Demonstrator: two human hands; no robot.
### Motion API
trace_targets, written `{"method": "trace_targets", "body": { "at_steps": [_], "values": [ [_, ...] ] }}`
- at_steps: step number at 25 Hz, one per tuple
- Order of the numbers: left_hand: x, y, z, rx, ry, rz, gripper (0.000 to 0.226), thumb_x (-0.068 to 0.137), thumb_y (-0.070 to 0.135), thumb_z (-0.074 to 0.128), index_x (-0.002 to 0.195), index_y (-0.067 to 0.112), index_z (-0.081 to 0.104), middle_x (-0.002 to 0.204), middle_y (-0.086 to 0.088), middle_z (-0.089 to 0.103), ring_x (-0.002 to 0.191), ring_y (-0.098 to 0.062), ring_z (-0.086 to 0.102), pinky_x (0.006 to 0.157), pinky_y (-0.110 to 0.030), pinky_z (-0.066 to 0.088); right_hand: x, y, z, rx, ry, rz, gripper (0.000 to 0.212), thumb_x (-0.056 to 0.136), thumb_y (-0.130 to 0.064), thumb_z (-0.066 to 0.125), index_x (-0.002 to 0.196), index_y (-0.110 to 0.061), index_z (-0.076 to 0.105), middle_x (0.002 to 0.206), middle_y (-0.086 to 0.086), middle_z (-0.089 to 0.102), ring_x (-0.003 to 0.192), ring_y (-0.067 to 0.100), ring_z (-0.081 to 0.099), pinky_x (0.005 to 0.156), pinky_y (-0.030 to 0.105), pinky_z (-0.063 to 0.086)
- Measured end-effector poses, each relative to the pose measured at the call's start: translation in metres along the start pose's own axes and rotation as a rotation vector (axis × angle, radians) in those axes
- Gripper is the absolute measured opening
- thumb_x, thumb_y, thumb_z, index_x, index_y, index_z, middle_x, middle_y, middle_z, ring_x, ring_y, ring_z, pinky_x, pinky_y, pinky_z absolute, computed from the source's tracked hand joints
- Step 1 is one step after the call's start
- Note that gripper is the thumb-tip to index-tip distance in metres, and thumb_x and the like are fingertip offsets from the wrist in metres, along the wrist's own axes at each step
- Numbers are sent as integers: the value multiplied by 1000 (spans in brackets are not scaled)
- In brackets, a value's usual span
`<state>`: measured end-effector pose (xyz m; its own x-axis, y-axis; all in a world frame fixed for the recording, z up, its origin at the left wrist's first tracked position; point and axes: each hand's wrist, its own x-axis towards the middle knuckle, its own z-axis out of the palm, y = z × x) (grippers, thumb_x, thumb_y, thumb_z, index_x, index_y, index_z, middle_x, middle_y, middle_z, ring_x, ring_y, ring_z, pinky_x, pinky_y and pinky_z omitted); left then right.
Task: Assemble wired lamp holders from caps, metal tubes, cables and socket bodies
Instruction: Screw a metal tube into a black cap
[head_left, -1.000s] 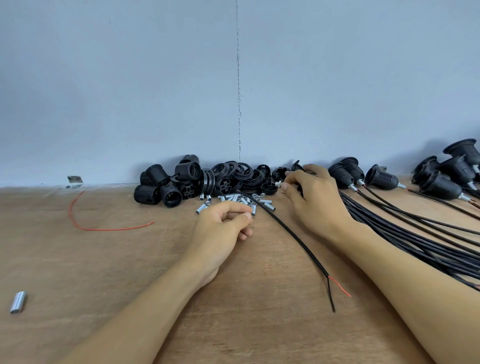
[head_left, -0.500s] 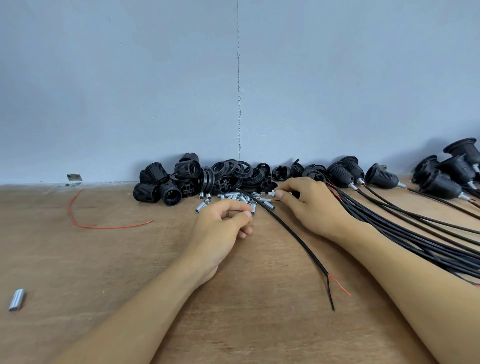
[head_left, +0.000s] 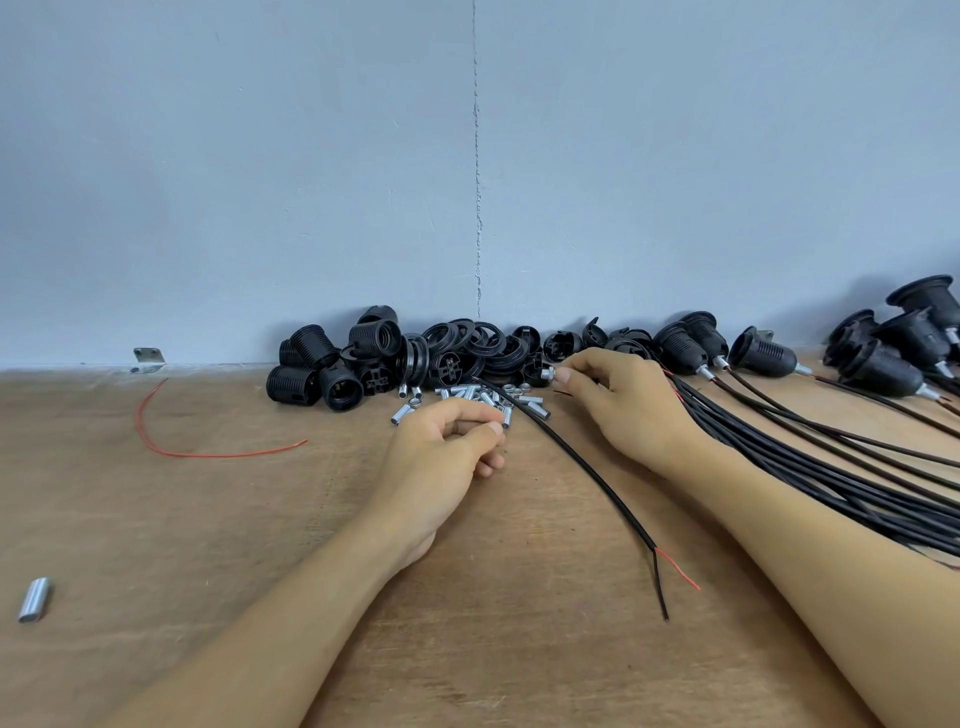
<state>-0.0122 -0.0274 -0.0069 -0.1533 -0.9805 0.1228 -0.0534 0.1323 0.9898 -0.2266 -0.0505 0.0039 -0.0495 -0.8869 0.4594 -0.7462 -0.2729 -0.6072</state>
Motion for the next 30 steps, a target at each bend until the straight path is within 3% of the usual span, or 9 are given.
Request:
{"method": "trace_targets", "body": {
  "at_steps": [3,7,12,16,19,22,25,27,30],
  "values": [
    [-1,0,0,-3,-3,3,20,93,-1,64,93,15,76,77,-1,76,67,-13,70,62,-18,53,1,-2,1,83,17,55,16,98,-34,62,101,-25,75,93,-14,74,90,-2,65,78,13,43],
    [0,0,0,-3,-10,4,21,93,-1,65,93,16,77,78,-2,76,68,-13,71,62,-17,53,2,1,-2,141,31,133,12,96,-35,64,96,-29,74,88,-15,74,83,-5,66,73,15,43],
    [0,-1,0,3,-10,11,21,92,0,66,92,18,77,79,-3,76,68,-13,71,63,-18,53,0,3,3,-20,-59,39,12,96,-31,65,100,-27,75,95,-15,73,94,0,64,75,7,38],
    [0,-1,0,14,-10,15,21,92,1,66,92,19,77,78,-3,76,69,-13,71,63,-18,54,0,5,2,-75,-49,-15,13,97,-29,63,102,-24,74,92,-13,72,89,5,63,78,19,45],
    [0,-1,0,17,-13,16,21,92,0,66,93,18,77,78,-2,76,68,-12,71,63,-18,54,-1,3,2,-45,14,7,11,97,-30,63,98,-26,73,88,-15,71,85,0,62,71,4,40],
    [-2,0,1,-8,32,30,19,93,0,66,96,17,75,82,-2,75,66,-13,70,61,-21,54,2,-8,-2,221,68,90,10,97,-31,64,92,-28,72,80,-13,73,78,-2,65,68,5,43],
    [-3,1,3,-95,123,95,28,92,4,71,114,21,69,105,1,71,72,-14,73,64,-27,60,3,-23,-6,606,-245,163,16,98,-28,64,98,-14,72,90,-1,77,83,10,72,75,26,56],
    [-3,0,2,-88,74,121,34,93,8,71,124,23,67,114,7,72,84,-12,76,74,-32,63,-1,-28,-3,681,-468,163,24,97,-28,63,103,-7,70,96,5,76,89,18,72,79,30,58],
    [-3,0,1,-22,-19,110,20,95,9,70,111,19,74,100,3,79,88,-17,76,84,-36,62,-5,-28,-1,699,-530,171,26,97,-29,62,105,-5,70,94,4,75,89,15,71,79,28,58]
  ]
}}
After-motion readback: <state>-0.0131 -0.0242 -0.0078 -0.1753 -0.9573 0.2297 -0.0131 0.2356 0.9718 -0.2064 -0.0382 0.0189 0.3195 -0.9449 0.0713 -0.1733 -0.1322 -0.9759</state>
